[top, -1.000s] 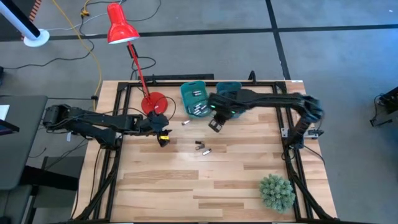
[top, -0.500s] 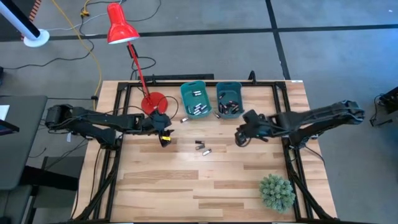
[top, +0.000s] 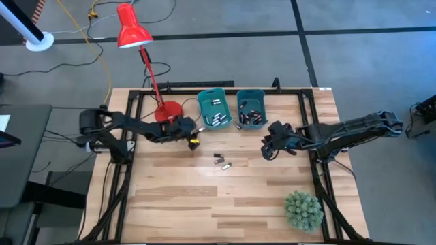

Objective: Sort batteries
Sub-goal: Put the silver battery into the green bin

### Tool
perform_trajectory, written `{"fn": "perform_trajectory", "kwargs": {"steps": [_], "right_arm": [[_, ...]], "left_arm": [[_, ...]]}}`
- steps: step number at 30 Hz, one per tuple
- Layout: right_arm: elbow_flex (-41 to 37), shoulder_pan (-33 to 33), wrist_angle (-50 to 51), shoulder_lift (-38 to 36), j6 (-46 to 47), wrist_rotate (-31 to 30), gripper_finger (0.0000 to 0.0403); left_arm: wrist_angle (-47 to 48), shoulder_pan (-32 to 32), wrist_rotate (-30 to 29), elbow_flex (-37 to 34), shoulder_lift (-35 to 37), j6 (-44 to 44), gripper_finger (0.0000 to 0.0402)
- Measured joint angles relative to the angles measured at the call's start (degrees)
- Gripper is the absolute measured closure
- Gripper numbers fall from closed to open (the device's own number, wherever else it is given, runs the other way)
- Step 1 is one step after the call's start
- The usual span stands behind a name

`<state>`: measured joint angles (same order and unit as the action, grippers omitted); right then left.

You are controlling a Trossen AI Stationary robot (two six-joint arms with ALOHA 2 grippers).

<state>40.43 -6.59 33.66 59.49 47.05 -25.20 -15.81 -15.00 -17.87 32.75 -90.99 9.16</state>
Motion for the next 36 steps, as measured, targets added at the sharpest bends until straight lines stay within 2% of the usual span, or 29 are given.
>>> {"fn": "perform_trajectory", "kwargs": {"steps": [7, 13, 15, 22, 27, 30, 36], "right_arm": [[-1.0, 2.7, 0.1, 0.0, -5.6, 2.7, 0.0285], [-1.1, 6.0, 0.1, 0.0, -9.4, 3.6, 0.0285], [-1.1, 7.0, 0.1, 0.0, -10.5, 4.6, 0.0285], [-1.1, 9.1, 0.1, 0.0, -12.2, 4.8, 0.0285], [-1.1, 10.2, 0.0, 0.0, -13.4, 4.9, 0.0285], [-1.1, 10.7, -0.3, 0.0, -14.2, 5.4, 0.0285], [-1.1, 11.3, -1.1, 0.0, -15.0, 5.9, 0.0285]], "left_arm": [[-7.4, -4.4, 10.6, 0.7, -7.0, -2.9, 0.0233], [-10.7, -4.3, 9.3, 1.6, -12.8, 1.5, 0.0234], [-10.2, -4.1, 8.8, 1.6, -13.6, 2.0, 0.0247], [-8.5, -2.9, 9.0, 1.7, -13.7, -1.2, 0.0357], [-6.6, -0.7, 8.0, 1.7, -13.5, 1.9, 0.0359], [-5.9, 1.3, 7.4, 1.6, -12.5, 6.7, 0.0359], [0.7, 4.5, 7.1, 1.0, -4.3, 8.9, 0.0359]]}}
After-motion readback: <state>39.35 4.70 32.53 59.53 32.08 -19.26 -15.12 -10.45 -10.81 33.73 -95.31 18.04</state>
